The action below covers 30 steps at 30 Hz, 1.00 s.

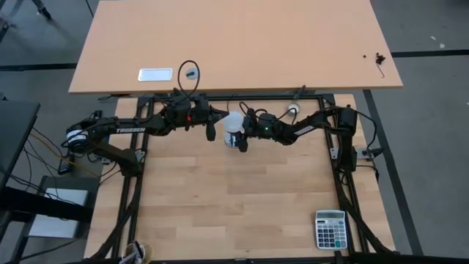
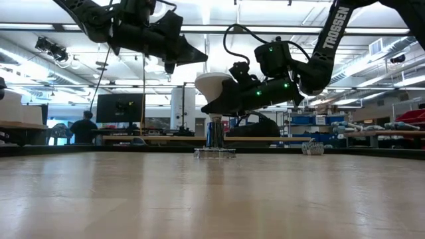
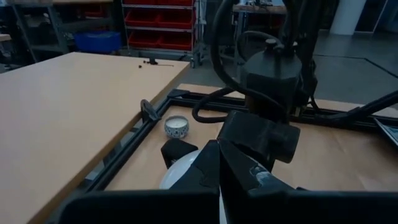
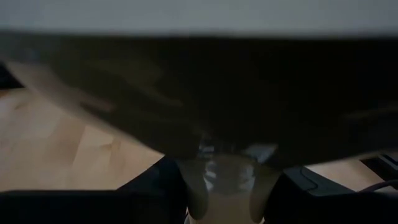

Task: Screw lightbulb
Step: Insert the light into the lamp socket

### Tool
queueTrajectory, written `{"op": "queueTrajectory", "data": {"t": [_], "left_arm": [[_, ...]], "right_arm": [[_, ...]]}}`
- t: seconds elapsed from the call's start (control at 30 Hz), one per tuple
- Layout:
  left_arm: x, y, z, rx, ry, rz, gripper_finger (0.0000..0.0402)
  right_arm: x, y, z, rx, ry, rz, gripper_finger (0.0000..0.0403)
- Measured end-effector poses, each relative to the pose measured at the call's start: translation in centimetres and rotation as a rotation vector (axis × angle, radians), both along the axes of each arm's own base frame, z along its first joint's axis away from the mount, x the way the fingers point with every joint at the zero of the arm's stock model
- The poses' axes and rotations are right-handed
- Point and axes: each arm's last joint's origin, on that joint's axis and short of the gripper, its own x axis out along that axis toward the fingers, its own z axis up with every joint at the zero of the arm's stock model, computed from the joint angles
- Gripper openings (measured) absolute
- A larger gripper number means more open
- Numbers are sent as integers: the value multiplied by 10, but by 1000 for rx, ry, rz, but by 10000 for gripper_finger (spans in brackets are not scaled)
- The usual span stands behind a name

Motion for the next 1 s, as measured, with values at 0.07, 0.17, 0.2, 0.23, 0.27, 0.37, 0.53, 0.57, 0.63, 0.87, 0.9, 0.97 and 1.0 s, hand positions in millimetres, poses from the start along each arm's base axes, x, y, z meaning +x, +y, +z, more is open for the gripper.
{"op": "queueTrajectory", "data": {"t": [0.07, 0.17, 0.2, 0.23, 0.27, 0.37, 0.53, 0.57, 0.63, 0.87, 0.9, 0.97, 1.0], "left_arm": [[0, 0, 0, -1, 1, -1, 0], [0, 0, 0, 0, 0, 0, 0], [0, 0, 0, 0, -1, 0, 0], [0, 0, 0, 0, -1, 0, 0], [0, 0, 0, -1, 0, 0, 0], [0, 0, 0, -1, 1, 0, 0], [0, 0, 0, -2, 3, 0, 0], [0, 0, 0, -3, 3, 0, 0], [0, 0, -1, -4, 5, 0, 0], [-1, 0, -6, -17, 54, 24, 0], [-1, 0, -7, -17, 73, 35, 0], [-2, 1, -10, -12, 107, 59, 0], [-2, 1, -11, -14, 118, 69, 0]], "right_arm": [[1, 0, -2, 7, -3, -2, 160], [3, -1, -14, 25, -33, -6, 160], [5, -2, -17, 28, -46, -8, 160], [5, -2, -20, 35, -63, -9, 160], [6, -2, -23, 41, -75, -10, 160], [6, -2, -25, 44, -89, -11, 159], [6, -2, -23, 30, -87, -9, 159], [6, -2, -23, 29, -88, -9, 159], [6, -2, -23, 26, -87, -8, 159], [6, -2, -23, 7, -85, -6, 159], [6, -2, -23, 7, -85, -6, 159], [6, -2, -23, 7, -85, -6, 160], [6, -2, -23, 7, -85, -6, 160]]}}
